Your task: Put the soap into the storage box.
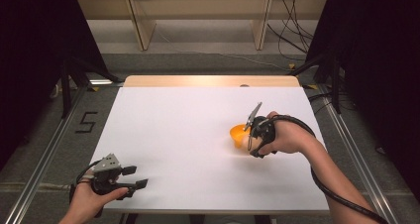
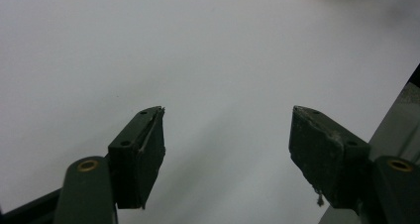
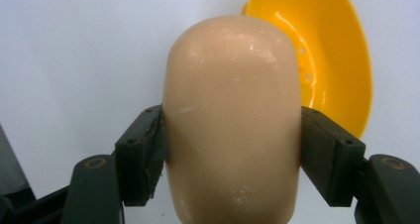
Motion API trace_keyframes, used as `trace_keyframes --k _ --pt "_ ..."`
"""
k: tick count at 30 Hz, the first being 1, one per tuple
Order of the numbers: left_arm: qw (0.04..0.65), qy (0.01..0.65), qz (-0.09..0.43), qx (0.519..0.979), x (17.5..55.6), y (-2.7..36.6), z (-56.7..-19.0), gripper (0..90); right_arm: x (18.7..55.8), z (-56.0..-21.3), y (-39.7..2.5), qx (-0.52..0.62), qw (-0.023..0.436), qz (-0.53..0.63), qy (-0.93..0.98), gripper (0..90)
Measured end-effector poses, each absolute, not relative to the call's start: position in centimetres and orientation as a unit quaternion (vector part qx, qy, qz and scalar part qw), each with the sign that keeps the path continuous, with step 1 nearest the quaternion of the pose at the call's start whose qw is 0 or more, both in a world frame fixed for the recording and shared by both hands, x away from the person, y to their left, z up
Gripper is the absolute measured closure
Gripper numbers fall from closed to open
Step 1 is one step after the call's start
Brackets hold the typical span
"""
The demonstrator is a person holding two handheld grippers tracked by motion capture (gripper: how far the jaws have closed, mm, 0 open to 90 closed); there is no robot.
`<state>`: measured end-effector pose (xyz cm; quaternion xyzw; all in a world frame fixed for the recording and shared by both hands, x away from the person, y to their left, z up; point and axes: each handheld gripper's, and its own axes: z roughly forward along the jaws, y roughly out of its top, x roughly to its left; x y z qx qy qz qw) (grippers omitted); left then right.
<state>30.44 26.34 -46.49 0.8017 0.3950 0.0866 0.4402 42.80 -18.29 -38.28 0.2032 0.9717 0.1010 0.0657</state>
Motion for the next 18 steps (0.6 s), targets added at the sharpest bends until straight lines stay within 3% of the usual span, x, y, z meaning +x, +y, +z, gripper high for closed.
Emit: trace_keyframes --k 18 --pt "0.441 0.395 0.085 0.802 30.5 26.3 -46.5 29.7 45.1 -38.1 -18.3 0.200 0.085 0.102 0.971 33.2"
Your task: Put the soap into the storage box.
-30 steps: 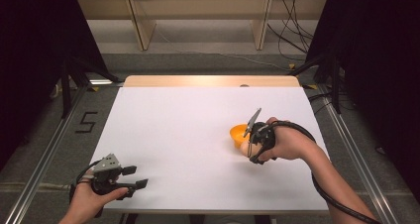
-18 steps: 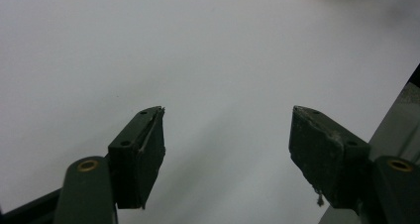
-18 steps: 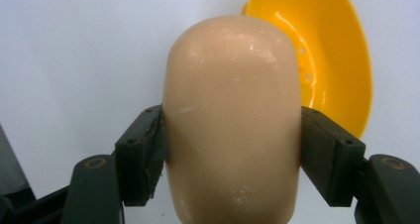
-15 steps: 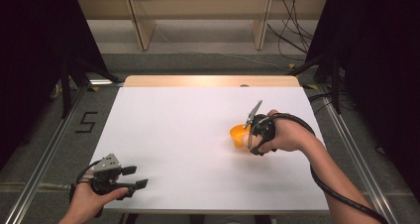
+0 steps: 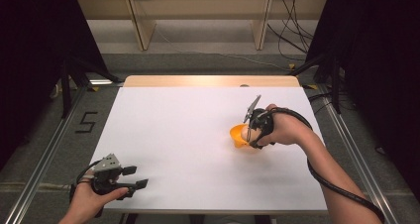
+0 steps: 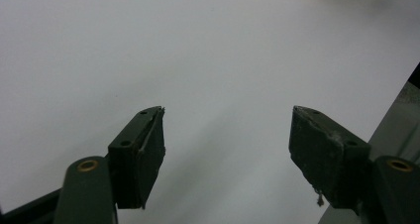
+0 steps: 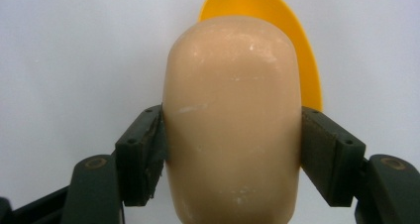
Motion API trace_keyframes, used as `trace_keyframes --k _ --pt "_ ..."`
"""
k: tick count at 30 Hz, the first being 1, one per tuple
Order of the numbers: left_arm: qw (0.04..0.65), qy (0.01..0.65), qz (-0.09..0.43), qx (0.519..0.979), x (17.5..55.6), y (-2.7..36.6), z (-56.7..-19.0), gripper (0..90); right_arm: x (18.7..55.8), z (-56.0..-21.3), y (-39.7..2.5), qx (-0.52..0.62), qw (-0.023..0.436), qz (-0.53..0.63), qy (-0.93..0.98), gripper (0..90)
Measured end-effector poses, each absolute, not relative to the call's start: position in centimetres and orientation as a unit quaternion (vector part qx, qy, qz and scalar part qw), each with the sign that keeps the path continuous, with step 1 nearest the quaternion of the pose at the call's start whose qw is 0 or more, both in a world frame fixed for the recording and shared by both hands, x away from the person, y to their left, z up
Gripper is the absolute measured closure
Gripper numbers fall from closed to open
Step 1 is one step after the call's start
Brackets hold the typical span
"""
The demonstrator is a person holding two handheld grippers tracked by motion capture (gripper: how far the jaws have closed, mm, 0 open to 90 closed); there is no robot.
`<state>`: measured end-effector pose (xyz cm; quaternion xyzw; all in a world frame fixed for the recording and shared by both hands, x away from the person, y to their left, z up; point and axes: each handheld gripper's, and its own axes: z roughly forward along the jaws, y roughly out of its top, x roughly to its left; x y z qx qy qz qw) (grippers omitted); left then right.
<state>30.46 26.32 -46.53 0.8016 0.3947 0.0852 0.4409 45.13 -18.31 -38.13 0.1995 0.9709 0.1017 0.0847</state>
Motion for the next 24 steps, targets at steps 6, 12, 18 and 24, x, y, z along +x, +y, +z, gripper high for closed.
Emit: trace_keyframes --k 6,12,18,24 --pt "0.441 0.395 0.084 0.802 30.5 26.3 -46.6 29.7 45.6 -38.3 -18.2 0.199 0.094 0.101 0.970 33.2" --pt "0.437 0.393 0.085 0.805 30.5 26.4 -46.6 29.7 46.3 -38.5 -18.3 0.185 0.099 0.102 0.972 33.2" --pt "0.435 0.393 0.084 0.806 30.5 26.4 -46.5 29.7 46.8 -38.5 -18.1 0.186 0.102 0.104 0.972 33.1" --pt "0.431 0.396 0.087 0.806 30.5 26.4 -46.5 29.7 47.2 -38.8 -18.0 0.185 0.106 0.114 0.970 33.1"
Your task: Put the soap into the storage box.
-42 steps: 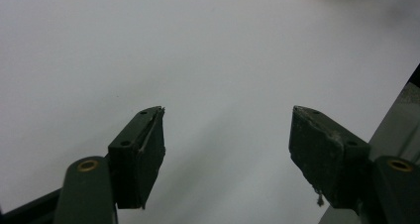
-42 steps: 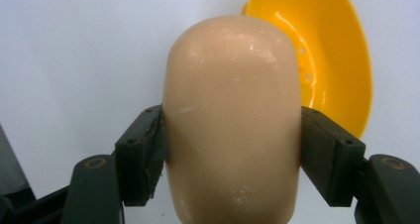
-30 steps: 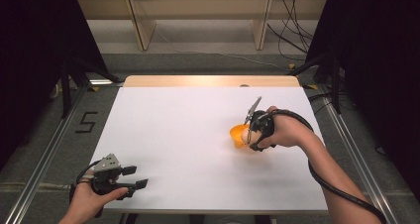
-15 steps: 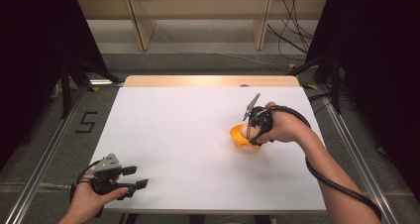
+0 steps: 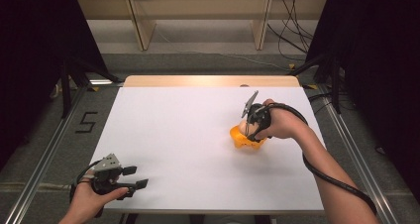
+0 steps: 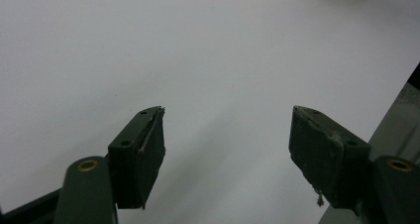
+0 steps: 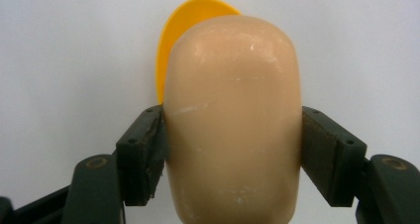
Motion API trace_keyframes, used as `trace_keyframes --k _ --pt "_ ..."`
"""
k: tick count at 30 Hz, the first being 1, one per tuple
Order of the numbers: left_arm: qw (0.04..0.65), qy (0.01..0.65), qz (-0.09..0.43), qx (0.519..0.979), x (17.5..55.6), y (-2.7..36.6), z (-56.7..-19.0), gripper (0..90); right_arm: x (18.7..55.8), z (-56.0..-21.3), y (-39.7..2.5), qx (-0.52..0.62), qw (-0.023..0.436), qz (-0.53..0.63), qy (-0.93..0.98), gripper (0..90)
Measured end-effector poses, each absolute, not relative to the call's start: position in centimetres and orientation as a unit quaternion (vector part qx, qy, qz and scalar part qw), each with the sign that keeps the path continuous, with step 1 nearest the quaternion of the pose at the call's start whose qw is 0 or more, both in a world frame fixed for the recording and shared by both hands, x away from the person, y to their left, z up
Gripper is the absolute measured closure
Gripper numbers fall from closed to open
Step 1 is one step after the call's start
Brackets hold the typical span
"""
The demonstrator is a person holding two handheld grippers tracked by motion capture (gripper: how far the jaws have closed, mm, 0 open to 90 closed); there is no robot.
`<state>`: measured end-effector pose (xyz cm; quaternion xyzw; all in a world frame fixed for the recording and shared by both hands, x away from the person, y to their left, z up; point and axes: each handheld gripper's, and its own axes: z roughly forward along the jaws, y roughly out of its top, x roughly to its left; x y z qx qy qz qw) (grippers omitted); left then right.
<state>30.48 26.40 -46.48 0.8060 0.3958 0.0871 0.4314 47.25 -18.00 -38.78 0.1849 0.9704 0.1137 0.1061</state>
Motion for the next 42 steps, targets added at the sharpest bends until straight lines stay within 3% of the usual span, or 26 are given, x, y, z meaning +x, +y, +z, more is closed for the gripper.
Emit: trace_keyframes --k 35,42 --pt "0.442 0.396 0.085 0.801 30.5 26.4 -46.5 29.7 48.4 -40.6 -17.5 0.180 0.100 0.111 0.972 32.7" --pt "0.441 0.394 0.085 0.802 30.5 26.4 -46.5 29.7 48.3 -39.7 -17.7 0.192 0.099 0.123 0.969 38.0"
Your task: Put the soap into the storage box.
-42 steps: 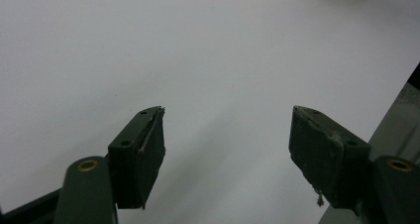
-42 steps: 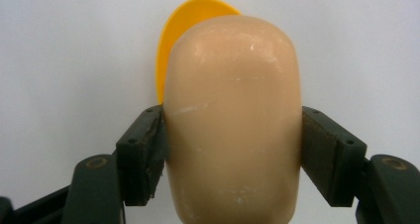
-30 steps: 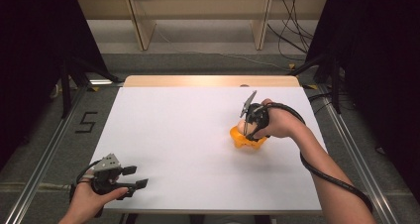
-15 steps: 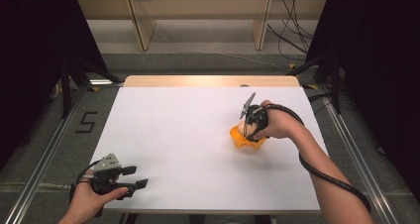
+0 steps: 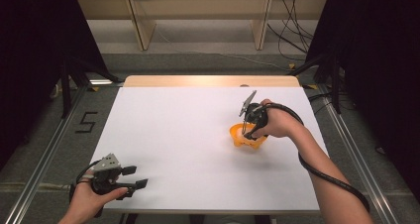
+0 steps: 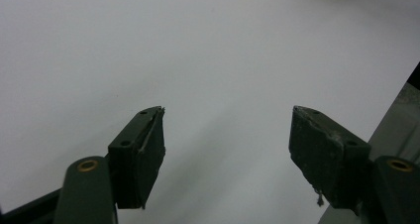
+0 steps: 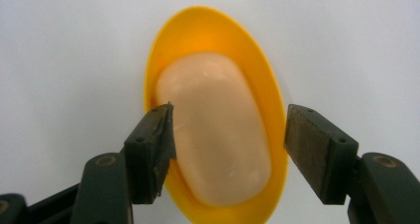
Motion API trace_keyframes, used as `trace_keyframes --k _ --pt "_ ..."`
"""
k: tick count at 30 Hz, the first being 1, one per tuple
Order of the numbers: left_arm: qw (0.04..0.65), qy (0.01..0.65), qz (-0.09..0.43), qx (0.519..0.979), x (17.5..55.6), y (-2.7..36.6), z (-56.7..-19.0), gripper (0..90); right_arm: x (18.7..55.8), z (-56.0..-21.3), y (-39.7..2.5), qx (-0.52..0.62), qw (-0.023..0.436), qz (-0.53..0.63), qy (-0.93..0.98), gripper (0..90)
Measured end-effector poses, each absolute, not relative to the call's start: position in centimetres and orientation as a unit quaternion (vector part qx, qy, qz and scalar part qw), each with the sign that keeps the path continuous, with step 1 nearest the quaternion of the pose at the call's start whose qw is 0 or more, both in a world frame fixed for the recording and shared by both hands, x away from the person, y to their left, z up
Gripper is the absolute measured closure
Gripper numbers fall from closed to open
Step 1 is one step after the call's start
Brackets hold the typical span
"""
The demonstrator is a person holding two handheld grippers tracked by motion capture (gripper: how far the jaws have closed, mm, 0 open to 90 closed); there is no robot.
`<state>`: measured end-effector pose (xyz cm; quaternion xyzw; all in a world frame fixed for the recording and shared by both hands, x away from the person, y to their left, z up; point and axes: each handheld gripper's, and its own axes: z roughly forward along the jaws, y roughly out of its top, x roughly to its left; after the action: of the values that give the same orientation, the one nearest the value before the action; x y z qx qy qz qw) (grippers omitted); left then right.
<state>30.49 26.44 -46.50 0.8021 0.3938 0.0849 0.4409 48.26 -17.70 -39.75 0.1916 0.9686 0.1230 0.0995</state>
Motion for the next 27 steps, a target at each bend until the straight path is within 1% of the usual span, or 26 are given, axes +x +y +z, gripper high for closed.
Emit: trace_keyframes --k 3,5,10,14,16,17,22,27 --pt "0.442 0.394 0.087 0.801 30.5 26.4 -46.5 29.7 48.0 -39.4 -17.9 0.192 0.107 0.135 0.966 39.9" --pt "0.441 0.396 0.086 0.801 30.5 26.4 -46.5 29.7 47.7 -39.3 -18.2 0.204 0.120 0.149 0.960 41.7" --pt "0.442 0.395 0.086 0.801 30.5 26.4 -46.5 29.7 46.5 -38.9 -19.1 0.245 0.140 0.170 0.944 53.9" --pt "0.441 0.396 0.086 0.801 30.5 26.4 -46.5 29.7 45.1 -38.8 -20.2 0.287 0.154 0.189 0.926 61.4" --pt "0.442 0.396 0.086 0.800 30.5 26.3 -46.6 29.7 44.2 -38.9 -20.7 0.342 0.168 0.191 0.905 66.7" --pt "0.439 0.396 0.084 0.802 30.5 26.4 -46.5 29.7 43.7 -39.1 -21.2 0.368 0.179 0.198 0.891 67.7" --pt "0.436 0.395 0.085 0.804 30.5 26.4 -46.6 29.7 41.9 -40.3 -22.9 0.401 0.181 0.233 0.867 67.5" --pt "0.436 0.399 0.084 0.802 30.5 26.3 -46.7 29.7 40.0 -41.8 -23.9 0.430 0.168 0.248 0.852 64.9"
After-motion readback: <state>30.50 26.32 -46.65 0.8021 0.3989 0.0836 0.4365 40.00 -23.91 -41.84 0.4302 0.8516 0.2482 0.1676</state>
